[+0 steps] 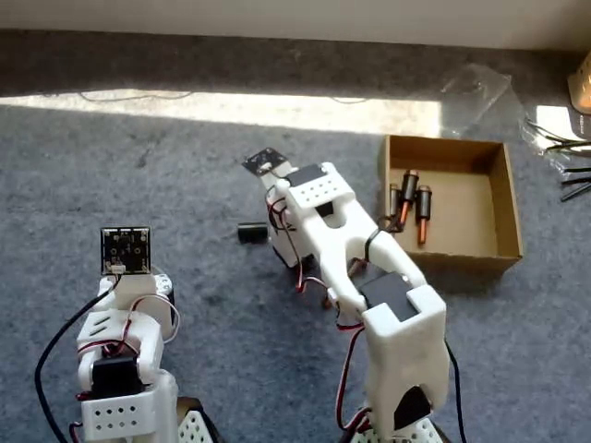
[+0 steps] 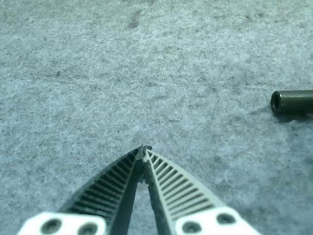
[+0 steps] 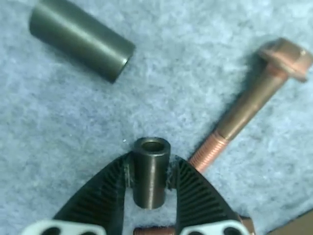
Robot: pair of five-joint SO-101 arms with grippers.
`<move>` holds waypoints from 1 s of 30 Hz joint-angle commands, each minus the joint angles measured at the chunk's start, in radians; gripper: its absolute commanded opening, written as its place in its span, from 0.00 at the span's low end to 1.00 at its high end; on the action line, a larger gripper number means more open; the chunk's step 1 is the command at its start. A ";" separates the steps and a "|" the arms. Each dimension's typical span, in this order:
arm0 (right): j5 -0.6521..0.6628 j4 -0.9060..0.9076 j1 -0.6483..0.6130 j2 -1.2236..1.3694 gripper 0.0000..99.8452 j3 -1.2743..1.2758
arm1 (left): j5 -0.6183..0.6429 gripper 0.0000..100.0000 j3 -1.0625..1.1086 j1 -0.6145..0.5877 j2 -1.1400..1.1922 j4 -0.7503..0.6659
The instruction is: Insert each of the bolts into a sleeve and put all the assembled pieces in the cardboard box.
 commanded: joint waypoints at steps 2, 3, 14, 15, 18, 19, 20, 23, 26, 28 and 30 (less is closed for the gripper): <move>0.006 0.004 0.001 0.025 0.01 -0.019 | -0.006 0.01 -0.022 -0.007 -0.016 -0.021; 0.006 0.004 0.001 0.025 0.01 -0.019 | -0.006 0.01 -0.022 -0.007 -0.016 -0.021; 0.000 0.008 0.007 -0.013 0.01 -0.065 | -0.006 0.01 -0.022 -0.007 -0.016 -0.021; 0.000 0.025 0.010 -0.036 0.01 -0.079 | -0.006 0.01 -0.021 -0.007 -0.016 -0.021; 0.000 0.094 0.016 -0.122 0.01 -0.104 | -0.006 0.01 -0.005 -0.004 -0.016 -0.037; 0.000 0.111 0.016 -0.151 0.01 -0.113 | -0.006 0.01 -0.001 -0.004 -0.016 -0.054; 0.000 0.125 0.016 -0.180 0.01 -0.117 | -0.006 0.01 -0.001 -0.005 -0.016 -0.061; 0.000 0.147 0.016 -0.255 0.01 -0.119 | -0.006 0.01 0.008 -0.004 -0.016 -0.066; 0.000 0.147 0.016 -0.314 0.01 -0.113 | -0.006 0.01 0.008 -0.004 -0.016 -0.066; 0.000 0.148 0.016 -0.348 0.01 -0.113 | -0.006 0.01 0.008 -0.002 -0.016 -0.066; 0.000 0.173 0.018 -0.386 0.01 -0.116 | -0.006 0.01 0.008 -0.002 -0.016 -0.066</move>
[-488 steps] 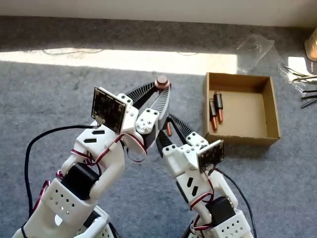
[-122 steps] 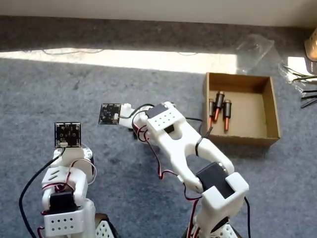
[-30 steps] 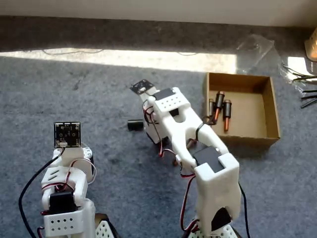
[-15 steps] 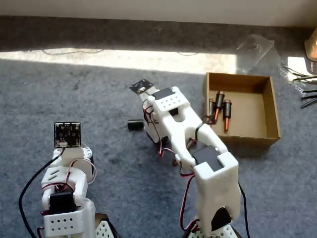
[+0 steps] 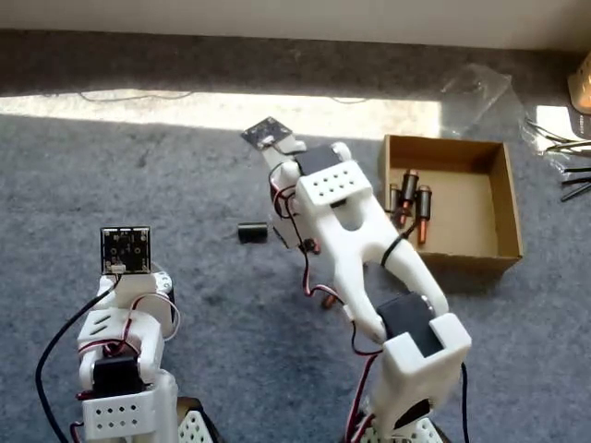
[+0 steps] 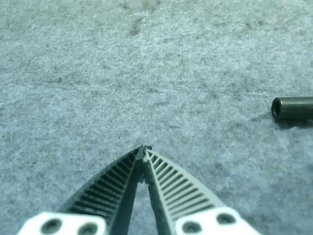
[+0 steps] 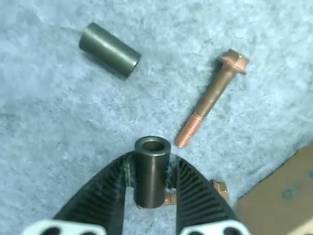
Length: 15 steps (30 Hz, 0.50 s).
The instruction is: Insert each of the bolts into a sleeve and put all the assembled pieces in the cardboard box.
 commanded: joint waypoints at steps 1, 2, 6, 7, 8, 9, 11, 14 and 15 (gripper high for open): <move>-0.002 0.048 0.015 -0.122 0.01 -0.058 | -0.006 0.01 -0.008 -0.002 -0.016 -0.021; -0.002 0.071 0.015 -0.150 0.01 -0.058 | -0.006 0.01 -0.008 -0.002 -0.016 -0.021; -0.002 0.120 0.015 -0.297 0.01 -0.058 | -0.006 0.01 -0.008 -0.002 -0.016 -0.021; -0.002 0.128 0.015 -0.341 0.01 -0.053 | -0.006 0.01 -0.008 -0.002 -0.016 -0.021; -0.002 0.136 0.016 -0.387 0.01 -0.053 | -0.006 0.01 -0.008 -0.002 -0.016 -0.021; -0.002 0.139 0.016 -0.435 0.01 -0.053 | -0.006 0.01 -0.008 -0.002 -0.016 -0.021; -0.002 0.139 0.016 -0.535 0.01 -0.048 | -0.006 0.01 -0.008 -0.002 -0.016 -0.021; -0.002 0.131 0.030 -0.677 0.01 0.025 | -0.006 0.01 -0.008 -0.002 -0.016 -0.021; -0.002 0.128 0.041 -0.723 0.01 0.059 | -0.006 0.01 -0.008 -0.002 -0.016 -0.021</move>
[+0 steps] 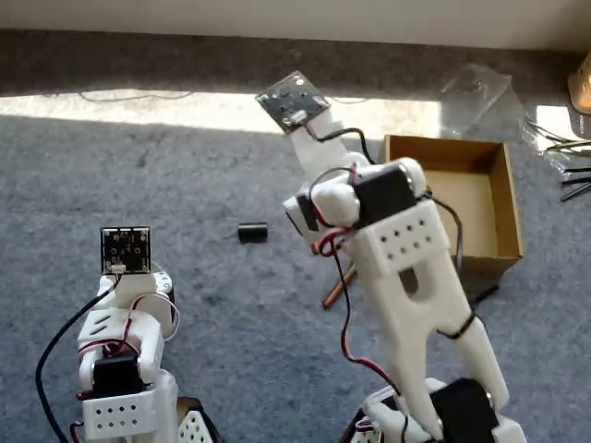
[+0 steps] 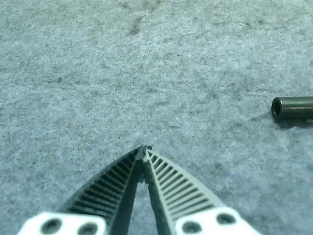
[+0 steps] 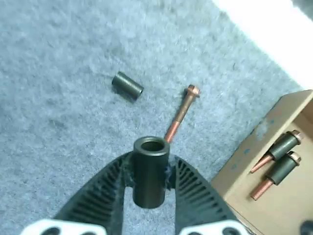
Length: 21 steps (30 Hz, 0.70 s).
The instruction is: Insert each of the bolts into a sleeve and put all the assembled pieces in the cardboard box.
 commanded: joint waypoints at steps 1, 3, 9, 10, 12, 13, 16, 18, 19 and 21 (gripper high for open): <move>-0.002 -0.015 0.044 -0.203 0.01 0.071 | -0.006 0.01 -0.008 -0.001 -0.016 -0.025; -0.002 -0.053 0.073 -0.288 0.01 0.166 | -0.006 0.01 -0.005 -0.001 -0.016 -0.058; -0.002 -0.271 0.191 -0.542 0.01 0.496 | -0.006 0.01 0.035 -0.001 -0.015 -0.172; -0.002 -0.300 0.206 -0.585 0.01 0.544 | -0.005 0.01 0.035 -0.001 -0.015 -0.172; -0.002 -0.344 0.234 -0.667 0.01 0.631 | -0.005 0.01 0.035 -0.001 -0.015 -0.172; -0.002 -0.361 0.243 -0.707 0.01 0.667 | -0.005 0.01 0.035 -0.001 -0.015 -0.172; -0.003 -0.389 0.254 -0.822 0.01 0.771 | -0.014 0.01 0.035 -0.001 -0.015 -0.173; -0.003 -0.395 0.254 -0.895 0.01 0.831 | -0.078 0.01 0.035 -0.001 -0.013 -0.173; -0.003 -0.395 0.254 -0.929 0.01 0.857 | -0.110 0.01 0.035 -0.001 -0.013 -0.172; -0.008 -0.395 0.254 -0.993 0.01 0.901 | -0.144 0.01 0.035 0.005 -0.013 -0.172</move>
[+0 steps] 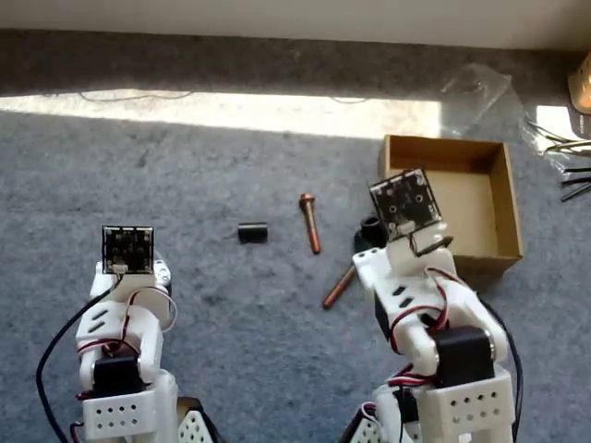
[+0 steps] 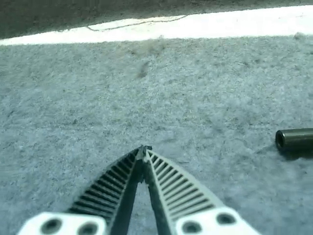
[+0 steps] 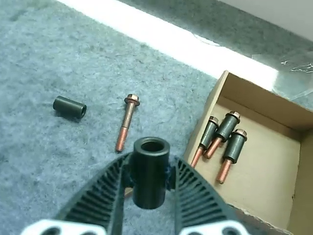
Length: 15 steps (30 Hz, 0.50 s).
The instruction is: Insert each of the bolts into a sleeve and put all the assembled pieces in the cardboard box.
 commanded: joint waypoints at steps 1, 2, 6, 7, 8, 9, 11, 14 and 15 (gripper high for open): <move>-0.025 -0.035 0.012 -0.125 0.01 0.044 | -0.049 0.01 0.019 0.015 -0.012 -0.018; -0.049 -0.035 0.012 -0.154 0.01 0.061 | -0.051 0.01 0.019 0.027 -0.012 -0.018; -0.103 -0.045 0.012 -0.254 0.01 0.130 | -0.051 0.01 0.019 0.054 -0.010 -0.017; -0.103 -0.058 0.012 -0.274 0.01 0.150 | -0.051 0.01 0.019 0.054 -0.010 -0.017; -0.104 -0.071 0.012 -0.292 0.01 0.171 | -0.051 0.01 0.019 0.058 -0.010 -0.017; -0.109 -0.084 0.012 -0.311 0.01 0.194 | -0.051 0.01 0.019 0.062 -0.010 -0.017; -0.124 -0.104 0.012 -0.341 0.01 0.243 | -0.051 0.01 0.019 0.070 -0.010 -0.017; -0.137 -0.119 0.012 -0.387 0.01 0.312 | -0.051 0.01 0.019 0.070 -0.010 -0.017; -0.137 -0.119 0.013 -0.406 0.01 0.331 | -0.051 0.01 0.019 0.070 -0.010 -0.017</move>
